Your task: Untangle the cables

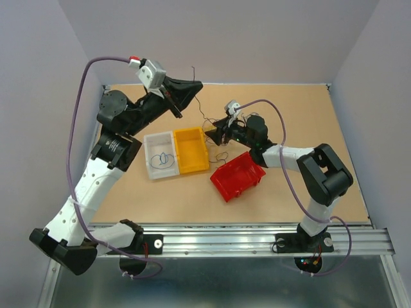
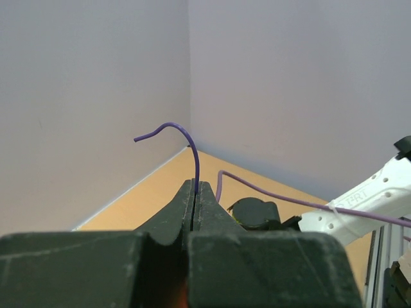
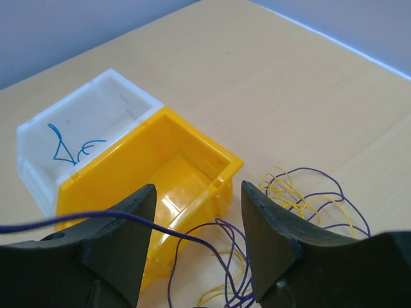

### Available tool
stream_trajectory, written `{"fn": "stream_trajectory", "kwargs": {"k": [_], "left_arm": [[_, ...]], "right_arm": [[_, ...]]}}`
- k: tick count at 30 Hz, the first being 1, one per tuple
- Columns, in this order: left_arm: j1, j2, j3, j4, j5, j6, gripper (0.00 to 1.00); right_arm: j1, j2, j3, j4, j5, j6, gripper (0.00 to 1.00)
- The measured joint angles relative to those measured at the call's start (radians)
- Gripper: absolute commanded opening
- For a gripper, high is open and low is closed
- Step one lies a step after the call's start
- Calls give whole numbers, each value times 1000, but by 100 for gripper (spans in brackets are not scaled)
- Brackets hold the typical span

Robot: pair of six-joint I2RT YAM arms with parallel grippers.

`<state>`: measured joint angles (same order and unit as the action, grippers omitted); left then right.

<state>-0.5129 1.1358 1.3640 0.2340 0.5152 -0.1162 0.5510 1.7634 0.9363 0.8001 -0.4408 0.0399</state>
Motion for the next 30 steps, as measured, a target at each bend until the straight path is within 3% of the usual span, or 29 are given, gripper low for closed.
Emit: {"fn": "stream_trajectory", "kwargs": {"k": [3, 6, 7, 10, 14, 18, 25, 30], "left_arm": [[0, -53, -1, -7, -37, 27, 0], [0, -111, -1, -6, -112, 58, 0], [2, -134, -1, -3, -148, 74, 0], [5, -154, -13, 19, -223, 103, 0], [12, -142, -42, 50, -283, 134, 0], [18, -60, -92, 91, -253, 162, 0], [18, 248, -136, 91, -108, 238, 0], [18, 392, -159, 60, -6, 282, 12]], "right_arm": [[0, 44, 16, 0, 8, 5, 56], [0, 67, 16, -2, 19, 14, 39], [0, 72, 16, -1, 22, 22, 25], [0, 71, 16, 9, 22, 36, 7], [0, 58, 15, 21, 14, 58, 5], [0, 6, -4, 26, 8, 71, 1], [0, -172, -92, 43, 17, 103, 1], [0, -257, -140, 47, 13, 117, 0]]}}
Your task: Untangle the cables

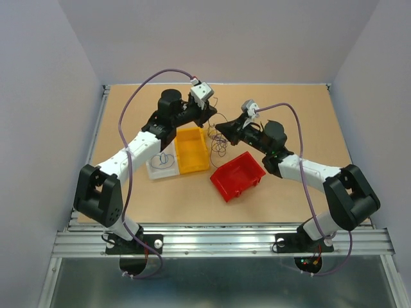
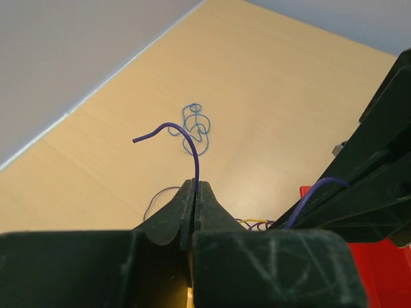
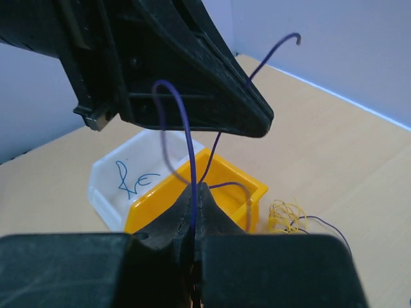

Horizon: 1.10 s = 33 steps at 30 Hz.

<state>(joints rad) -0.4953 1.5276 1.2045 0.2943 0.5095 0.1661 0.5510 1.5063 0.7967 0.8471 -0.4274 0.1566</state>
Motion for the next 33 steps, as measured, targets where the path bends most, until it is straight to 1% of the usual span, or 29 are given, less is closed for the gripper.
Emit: {"fn": "stream_trajectory", "kwargs": {"k": [4, 6, 8, 10, 12, 15, 18, 21, 22, 23, 24, 26, 28, 33], "left_arm": [[0, 16, 0, 12, 61, 13, 15], [0, 15, 0, 33, 73, 14, 20], [0, 12, -2, 47, 74, 14, 25], [5, 5, -8, 56, 79, 14, 28], [10, -6, -14, 64, 94, 14, 30], [20, -18, -16, 72, 123, 14, 30], [27, -20, -16, 76, 124, -1, 30], [32, -20, -16, 75, 134, -14, 36], [33, -20, -16, 76, 145, -17, 40], [34, -20, -16, 75, 152, -19, 42], [35, -20, -16, 75, 160, -19, 46], [35, -19, -16, 74, 177, -19, 50], [35, -18, -16, 74, 199, -18, 52], [35, 8, -5, 53, 230, -14, 53]], "right_arm": [[0, -19, -14, 0, 3, 1, 1], [0, -19, -16, -3, 11, 1, 1], [0, -19, -16, -10, 41, 1, 1], [0, -19, -16, -21, 83, 1, 1], [0, -19, -16, -37, 116, 1, 0], [0, -19, -16, -61, 171, 3, 1], [0, -19, -16, -86, 231, 6, 1], [0, -17, -16, -110, 282, 8, 1], [0, -14, -15, -113, 288, 8, 1], [0, -8, -15, -117, 297, 8, 1], [0, -6, -15, -121, 299, 9, 0], [0, 1, -15, -130, 299, 9, 1], [0, 7, -15, -135, 297, 10, 0], [0, 8, -15, -141, 292, 9, 1]]}}
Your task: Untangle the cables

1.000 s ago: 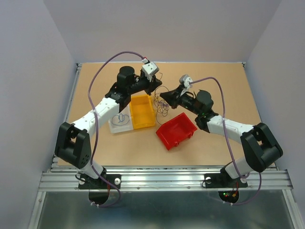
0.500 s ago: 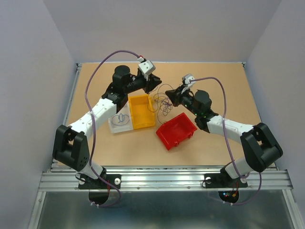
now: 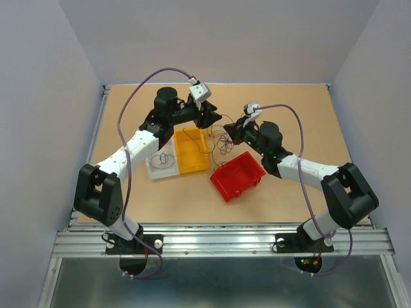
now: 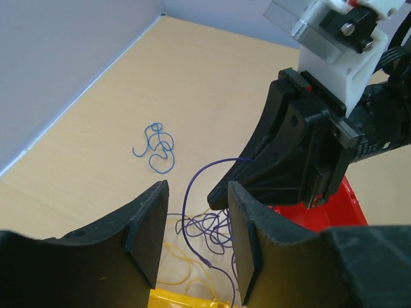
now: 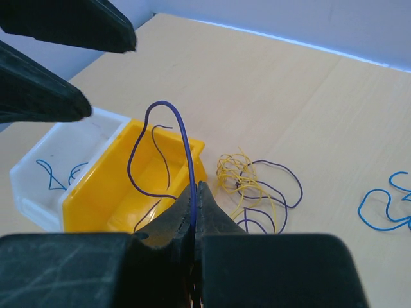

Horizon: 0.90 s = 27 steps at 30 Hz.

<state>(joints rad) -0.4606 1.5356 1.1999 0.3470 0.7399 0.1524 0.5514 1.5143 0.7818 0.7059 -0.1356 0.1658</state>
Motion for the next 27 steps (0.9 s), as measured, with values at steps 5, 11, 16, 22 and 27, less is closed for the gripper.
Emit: {"fn": "stream_trajectory", "kwargs": {"k": [5, 11, 16, 22, 27], "left_arm": [[0, 72, 53, -49, -3, 17, 50], [-2, 136, 105, -122, -2, 36, 31], [-4, 160, 146, -173, 18, 56, 19], [-9, 178, 169, -213, 53, 84, 0], [-10, 178, 169, -222, 57, 90, 0]], "right_arm": [[0, 0, 0, 0, -7, 0, 1], [0, -1, 0, 0, -7, 0, 1], [0, -3, 0, 1, -7, 0, 1], [0, -3, 0, 1, -7, 0, 1], [0, -3, 0, 0, 5, 2, 17]]}}
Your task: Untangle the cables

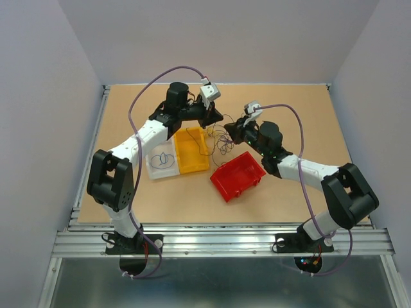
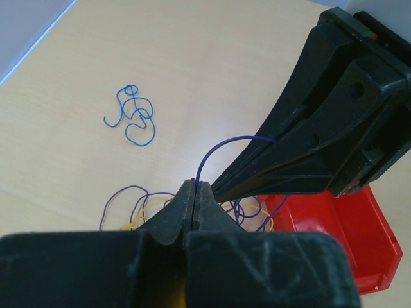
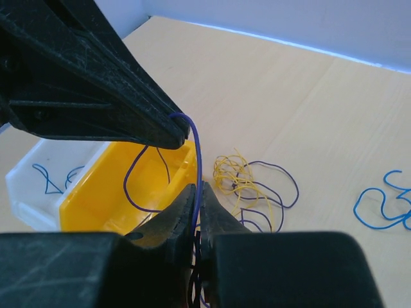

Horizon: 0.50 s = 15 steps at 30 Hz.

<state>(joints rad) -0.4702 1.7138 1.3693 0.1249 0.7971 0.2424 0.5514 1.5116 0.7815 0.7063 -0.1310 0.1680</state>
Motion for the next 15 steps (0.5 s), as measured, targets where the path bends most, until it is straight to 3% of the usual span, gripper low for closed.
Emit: {"fn": "stream_trajectory", "kwargs": {"k": [5, 15], "left_arm": [[8, -26, -13, 10, -62, -30, 0], [146, -285, -120, 135, -114, -170, 0]], "right_arm": [[0, 29, 13, -4, 104, 8, 33], [-73, 208, 124, -100, 282, 96, 34]]}}
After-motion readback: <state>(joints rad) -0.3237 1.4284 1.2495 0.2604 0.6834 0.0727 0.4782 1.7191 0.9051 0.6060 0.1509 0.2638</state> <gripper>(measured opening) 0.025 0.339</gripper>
